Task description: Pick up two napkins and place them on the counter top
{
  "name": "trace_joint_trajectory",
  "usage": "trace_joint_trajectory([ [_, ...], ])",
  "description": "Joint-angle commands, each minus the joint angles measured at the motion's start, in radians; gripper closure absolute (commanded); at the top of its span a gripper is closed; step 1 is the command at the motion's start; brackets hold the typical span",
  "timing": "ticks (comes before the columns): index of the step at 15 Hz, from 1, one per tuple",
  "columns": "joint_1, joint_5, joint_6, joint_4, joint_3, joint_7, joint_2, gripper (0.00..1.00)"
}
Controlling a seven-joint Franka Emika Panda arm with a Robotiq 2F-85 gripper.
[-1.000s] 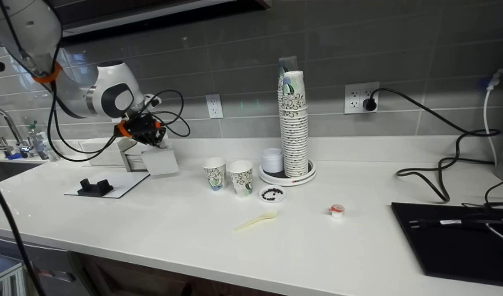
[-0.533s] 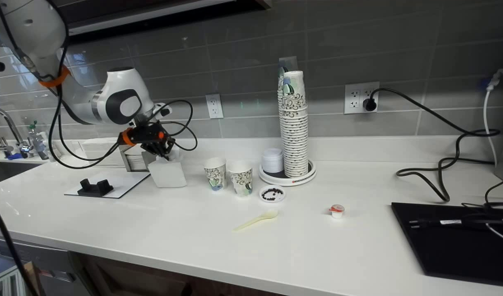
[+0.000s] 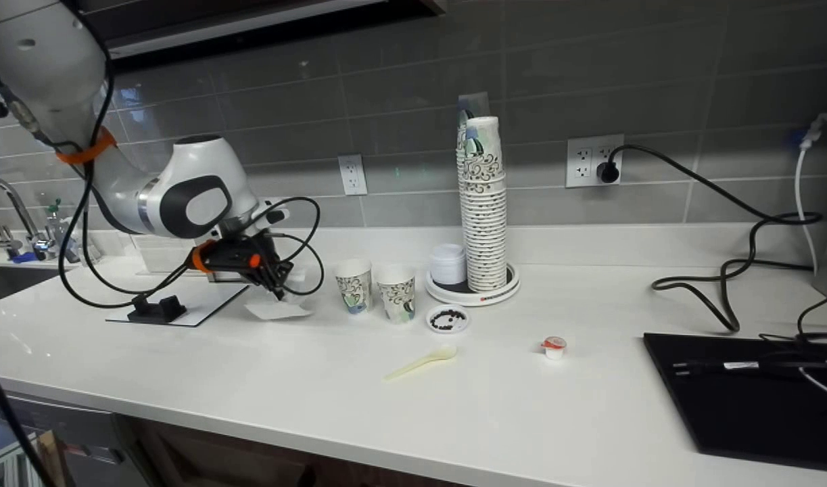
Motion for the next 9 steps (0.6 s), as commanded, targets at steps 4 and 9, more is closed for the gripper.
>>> trace_joint_trajectory([
  [4, -0.035, -0.016, 0.105, -0.141, -0.087, 0.066, -0.042, 1.0],
  [9, 0.023, -0.044, 0.189, -0.142, -0.267, 0.122, 0.002, 1.0],
])
